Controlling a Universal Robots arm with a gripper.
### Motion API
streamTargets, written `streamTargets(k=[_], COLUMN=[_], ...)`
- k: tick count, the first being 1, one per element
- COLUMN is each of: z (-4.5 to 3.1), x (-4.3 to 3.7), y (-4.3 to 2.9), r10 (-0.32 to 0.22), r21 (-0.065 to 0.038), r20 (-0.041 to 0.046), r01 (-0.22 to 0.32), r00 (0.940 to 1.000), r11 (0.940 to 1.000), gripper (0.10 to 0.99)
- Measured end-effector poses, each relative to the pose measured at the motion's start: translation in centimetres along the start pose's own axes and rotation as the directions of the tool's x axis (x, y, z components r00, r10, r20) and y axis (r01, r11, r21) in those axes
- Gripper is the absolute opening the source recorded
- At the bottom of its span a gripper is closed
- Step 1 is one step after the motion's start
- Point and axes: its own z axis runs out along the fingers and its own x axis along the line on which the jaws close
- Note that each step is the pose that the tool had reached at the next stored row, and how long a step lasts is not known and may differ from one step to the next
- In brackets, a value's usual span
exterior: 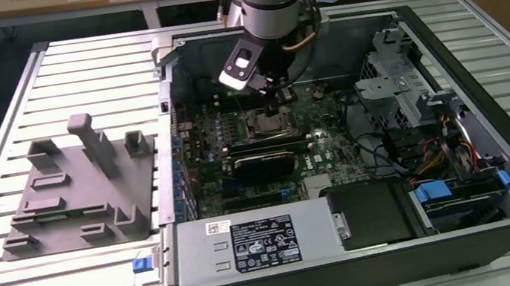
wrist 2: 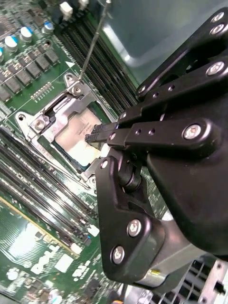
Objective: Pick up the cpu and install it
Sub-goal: 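Close the cpu cover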
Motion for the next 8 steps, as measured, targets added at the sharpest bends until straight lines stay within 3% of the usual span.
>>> streamTargets(k=[4, 8], z=[0.07, 0.14], x=[0.00, 0.00], y=[0.00, 0.00], r10=[-0.074, -0.145], r21=[0.000, 0.001], r20=[-0.0007, -0.0012], r01=[0.074, 0.145], r00=[0.9973, 0.9894], r11=[0.9973, 0.9894], gripper=[0.106, 0.106])
